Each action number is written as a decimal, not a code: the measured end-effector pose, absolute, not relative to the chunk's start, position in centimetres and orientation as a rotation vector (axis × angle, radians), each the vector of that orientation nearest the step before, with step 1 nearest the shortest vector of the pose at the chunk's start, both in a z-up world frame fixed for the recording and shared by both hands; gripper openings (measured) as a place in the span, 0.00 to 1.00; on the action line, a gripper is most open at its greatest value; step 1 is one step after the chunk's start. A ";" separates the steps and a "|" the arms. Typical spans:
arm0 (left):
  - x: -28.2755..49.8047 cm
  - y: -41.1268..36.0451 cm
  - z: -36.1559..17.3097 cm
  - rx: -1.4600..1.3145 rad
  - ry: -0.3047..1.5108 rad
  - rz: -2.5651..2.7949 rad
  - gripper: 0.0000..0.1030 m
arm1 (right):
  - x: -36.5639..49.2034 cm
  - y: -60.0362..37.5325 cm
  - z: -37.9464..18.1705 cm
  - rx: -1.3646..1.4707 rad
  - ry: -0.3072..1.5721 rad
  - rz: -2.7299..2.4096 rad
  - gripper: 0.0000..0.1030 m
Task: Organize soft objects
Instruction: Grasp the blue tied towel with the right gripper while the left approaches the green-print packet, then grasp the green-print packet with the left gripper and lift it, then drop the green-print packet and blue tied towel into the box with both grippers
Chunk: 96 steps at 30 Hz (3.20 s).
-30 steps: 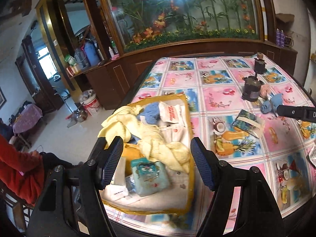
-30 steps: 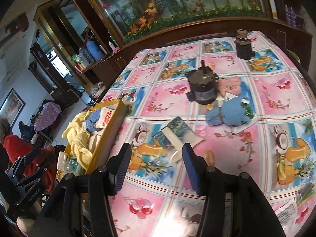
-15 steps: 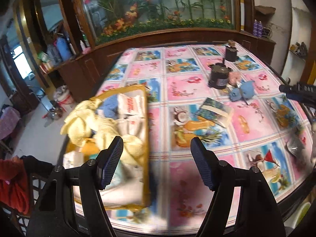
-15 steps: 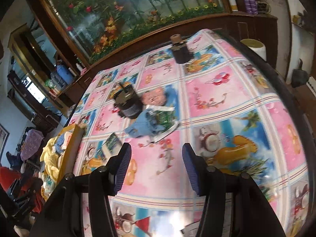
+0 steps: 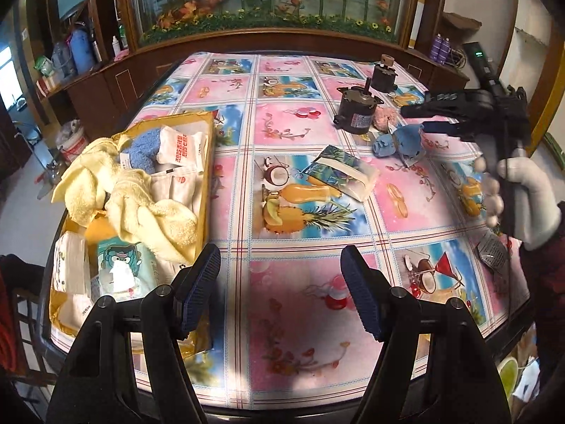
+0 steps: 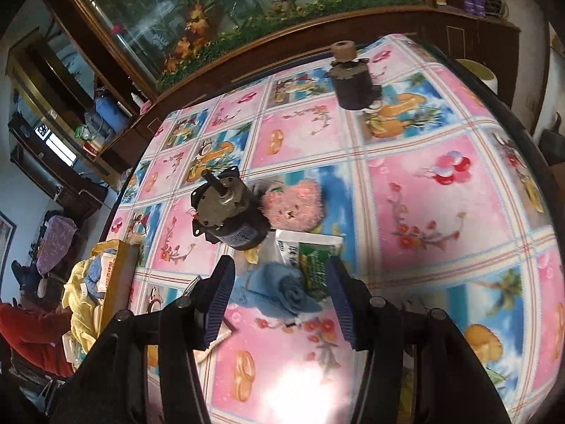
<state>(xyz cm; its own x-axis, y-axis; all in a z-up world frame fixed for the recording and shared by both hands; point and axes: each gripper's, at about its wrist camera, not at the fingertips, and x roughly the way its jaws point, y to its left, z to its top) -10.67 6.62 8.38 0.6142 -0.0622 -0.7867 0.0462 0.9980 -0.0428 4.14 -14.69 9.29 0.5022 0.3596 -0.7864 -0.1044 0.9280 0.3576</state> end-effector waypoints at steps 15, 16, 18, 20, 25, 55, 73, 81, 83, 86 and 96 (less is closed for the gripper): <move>-8.9 9.4 7.2 -0.236 0.967 -0.166 0.69 | -0.2 -9.7 9.1 0.080 1.127 0.480 0.52; -8.8 9.4 7.3 -0.249 0.971 -0.172 0.69 | 0.1 -9.1 8.5 0.078 1.137 0.471 0.52; -8.5 9.3 7.8 -0.257 0.966 -0.171 0.69 | 0.9 -8.2 7.4 0.090 1.157 0.463 0.52; -7.8 9.0 8.5 -0.248 0.953 -0.165 0.69 | 1.2 -8.1 6.4 0.101 1.172 0.435 0.39; -3.7 6.9 8.2 -0.209 0.976 -0.165 0.69 | -0.2 -11.2 7.0 0.159 1.153 0.376 0.22; 5.8 1.5 1.6 -0.084 1.001 -0.253 0.59 | -3.6 -15.2 6.2 0.307 1.129 0.416 0.22; -8.6 17.0 9.4 -0.292 0.840 -0.053 0.59 | -5.5 -5.4 11.4 0.271 1.076 0.673 0.22; -10.9 22.5 7.1 -0.352 0.860 0.044 0.60 | -6.3 4.1 12.1 0.219 1.120 0.837 0.22; -11.0 21.9 6.8 -0.306 0.880 0.038 0.61 | -6.4 6.6 11.9 0.209 1.142 0.868 0.22; -11.3 20.9 6.6 -0.232 0.885 0.043 0.61 | -6.6 9.2 11.4 0.230 1.185 0.917 0.22; -12.7 22.1 5.8 -0.254 0.886 -0.015 0.64 | -5.0 13.7 8.7 0.212 1.312 0.896 0.25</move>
